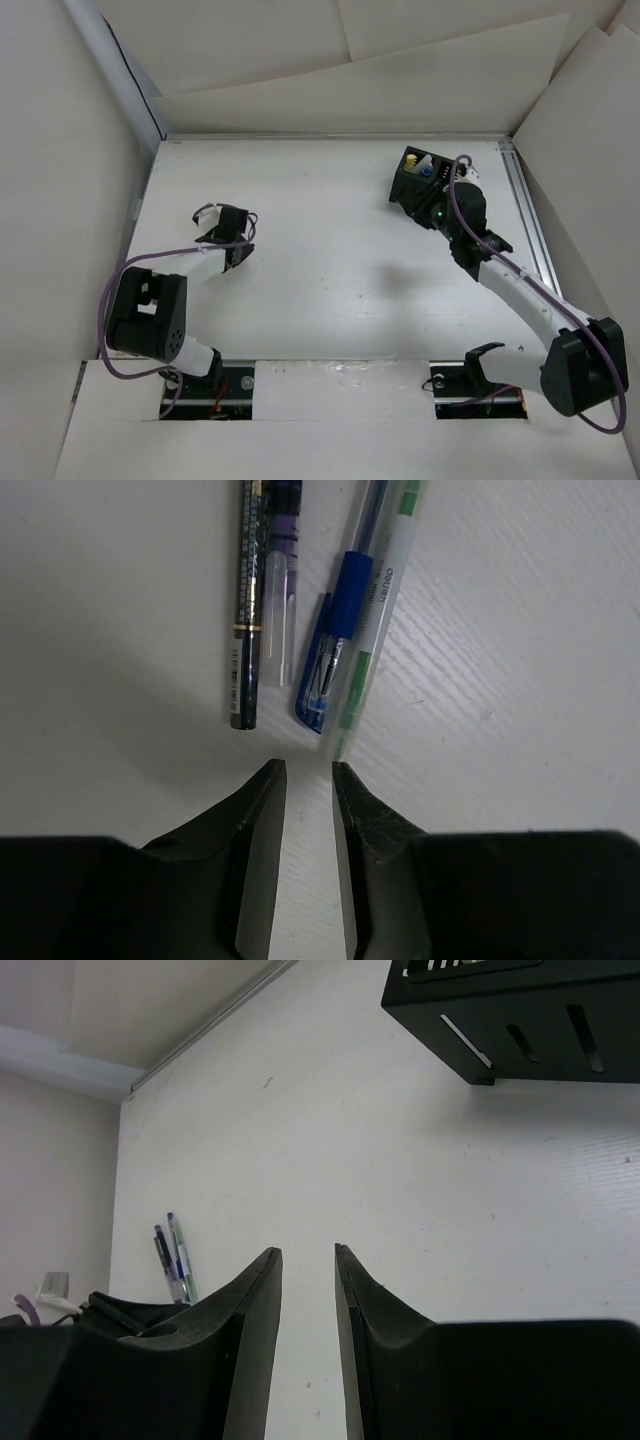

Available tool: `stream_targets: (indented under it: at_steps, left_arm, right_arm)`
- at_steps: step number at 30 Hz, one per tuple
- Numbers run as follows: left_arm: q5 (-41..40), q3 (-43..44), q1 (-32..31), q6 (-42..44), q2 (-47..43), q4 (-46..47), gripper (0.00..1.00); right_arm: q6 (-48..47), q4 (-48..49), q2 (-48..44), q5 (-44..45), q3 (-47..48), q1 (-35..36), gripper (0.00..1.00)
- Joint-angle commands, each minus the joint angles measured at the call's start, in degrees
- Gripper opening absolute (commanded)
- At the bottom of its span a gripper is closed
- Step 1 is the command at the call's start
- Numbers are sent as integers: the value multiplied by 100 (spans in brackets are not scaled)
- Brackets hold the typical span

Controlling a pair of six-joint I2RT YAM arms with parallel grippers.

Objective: Sort the stationery into containers
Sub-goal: Pick up the pen from the center of the board.

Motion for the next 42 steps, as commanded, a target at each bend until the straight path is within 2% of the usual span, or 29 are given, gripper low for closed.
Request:
stream_targets:
  at_steps: [1,19,29,33,36,37,38,42]
  left_arm:
    - [203,-100,20,28,-9,208,21]
    - [167,224,20,248,606,410,21]
    - [167,225,20,432,606,410,0]
    - [220,225,20,564,606,410,0]
    - [45,278,-365,635,606,358,0]
    - [-8,330,-488,687,545,357,0]
    - [-8,330,-724,687,545,357,0]
    - [227,392,-1253,985,211,611,0]
  right_arm:
    - [-78,347,6,-169,177,53,34]
    - [-78,347,121,-407,282,106,34]
    - [-78,347,121,-407,283,106,35]
    - [-131,347,121,-407,283,106,40]
    - [-131,347,121,-459,283,106,45]
    - [-131,347,121,-459,283,106,48]
    - [-131,347,173,-538,283,106,56]
    - [-245,347,489,-1177,475,158,68]
